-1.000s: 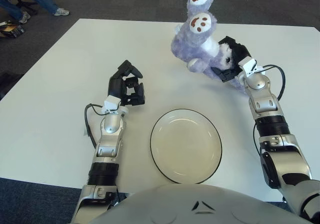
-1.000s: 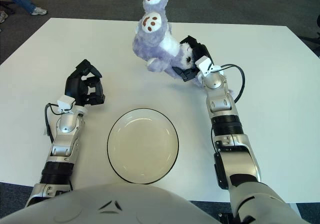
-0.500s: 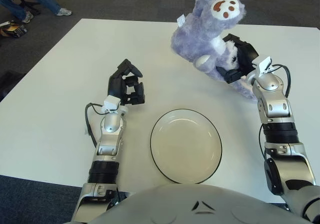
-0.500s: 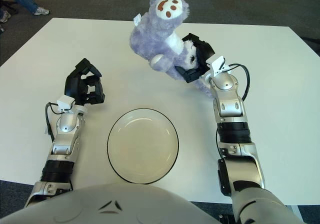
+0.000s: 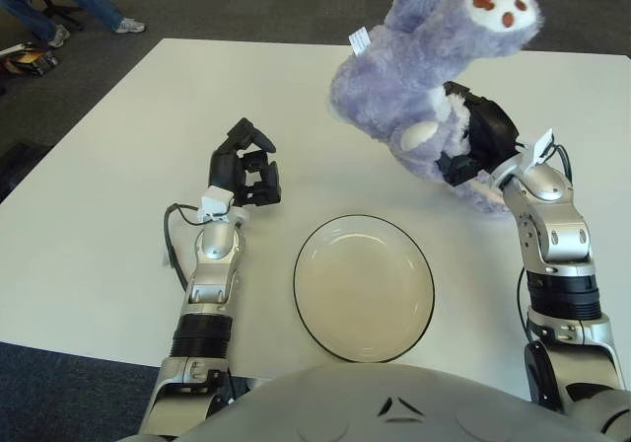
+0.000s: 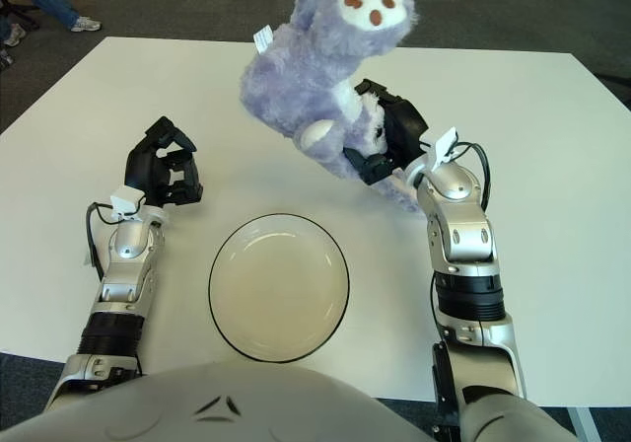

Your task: Put the doll into the plate.

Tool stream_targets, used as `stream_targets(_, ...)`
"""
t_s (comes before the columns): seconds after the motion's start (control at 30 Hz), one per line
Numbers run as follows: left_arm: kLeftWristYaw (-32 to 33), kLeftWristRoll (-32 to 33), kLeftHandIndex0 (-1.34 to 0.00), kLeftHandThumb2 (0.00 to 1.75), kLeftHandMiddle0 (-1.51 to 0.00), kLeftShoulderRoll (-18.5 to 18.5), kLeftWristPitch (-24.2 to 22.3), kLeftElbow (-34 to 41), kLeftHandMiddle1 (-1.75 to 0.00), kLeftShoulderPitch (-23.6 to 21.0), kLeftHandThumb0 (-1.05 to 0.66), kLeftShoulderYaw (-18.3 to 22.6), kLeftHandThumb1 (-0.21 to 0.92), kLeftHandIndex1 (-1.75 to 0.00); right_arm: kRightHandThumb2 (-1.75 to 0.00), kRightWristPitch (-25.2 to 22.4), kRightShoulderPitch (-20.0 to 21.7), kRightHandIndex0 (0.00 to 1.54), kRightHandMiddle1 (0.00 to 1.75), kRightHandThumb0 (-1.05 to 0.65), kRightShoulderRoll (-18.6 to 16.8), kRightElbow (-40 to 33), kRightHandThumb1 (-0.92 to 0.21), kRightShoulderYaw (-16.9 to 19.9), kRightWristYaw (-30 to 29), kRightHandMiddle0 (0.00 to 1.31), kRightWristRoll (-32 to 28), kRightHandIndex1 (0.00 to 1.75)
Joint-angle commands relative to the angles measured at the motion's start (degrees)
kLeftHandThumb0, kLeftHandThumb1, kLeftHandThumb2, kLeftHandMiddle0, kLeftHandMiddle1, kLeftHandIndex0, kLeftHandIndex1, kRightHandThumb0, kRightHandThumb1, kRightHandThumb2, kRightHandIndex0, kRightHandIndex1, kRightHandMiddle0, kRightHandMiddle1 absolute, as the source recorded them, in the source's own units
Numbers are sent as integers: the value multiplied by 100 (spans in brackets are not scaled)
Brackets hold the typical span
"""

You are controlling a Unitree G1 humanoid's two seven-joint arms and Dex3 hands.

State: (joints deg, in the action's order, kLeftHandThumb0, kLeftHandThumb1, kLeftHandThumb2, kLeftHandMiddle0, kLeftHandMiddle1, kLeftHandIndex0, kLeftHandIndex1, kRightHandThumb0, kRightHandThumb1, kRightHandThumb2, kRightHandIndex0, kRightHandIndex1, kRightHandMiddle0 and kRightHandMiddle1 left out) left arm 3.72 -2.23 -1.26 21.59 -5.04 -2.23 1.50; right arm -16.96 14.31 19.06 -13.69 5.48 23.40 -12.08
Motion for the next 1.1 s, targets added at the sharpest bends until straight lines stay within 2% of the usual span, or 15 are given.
stream_targets(0.0,44,-5,-61,131,-129,91,-102,-585,-175,592,-48,18,32,-175,-140,-41,-178,84,139,-1,213,-182,-11,161,221,72,-204,162)
stream_targets(0.17,20,18,-61,131,-129,89,-155,-597,-175,569,-48,35,32,-175,-136,76,-283,85,139,-1,371,-112,-13,171,548,70,-311,158)
stream_targets(0.43,12,44,-61,132,-130,91,-185,-656,-175,523,-48,69,32,-175,-132,-2,-629,87,140,-1,573,-254,-15,209,967,68,-554,152)
stream_targets(0.7,-34,52,-61,132,-130,66,-239,-709,-175,487,-48,73,32,-175,-114,389,-986,80,150,-1,698,-223,-27,86,1544,68,-673,128)
stream_targets(0.87,-4,36,-62,132,-130,74,-222,-699,-175,484,-48,64,32,-175,-110,533,-1081,78,148,-1,828,-83,-29,70,2022,71,-790,127)
stream_targets(1.07,-29,65,-62,132,-130,72,-245,-681,-175,491,-48,61,31,-175,-109,623,-1119,74,145,-1,847,-98,-30,41,2283,75,-874,129)
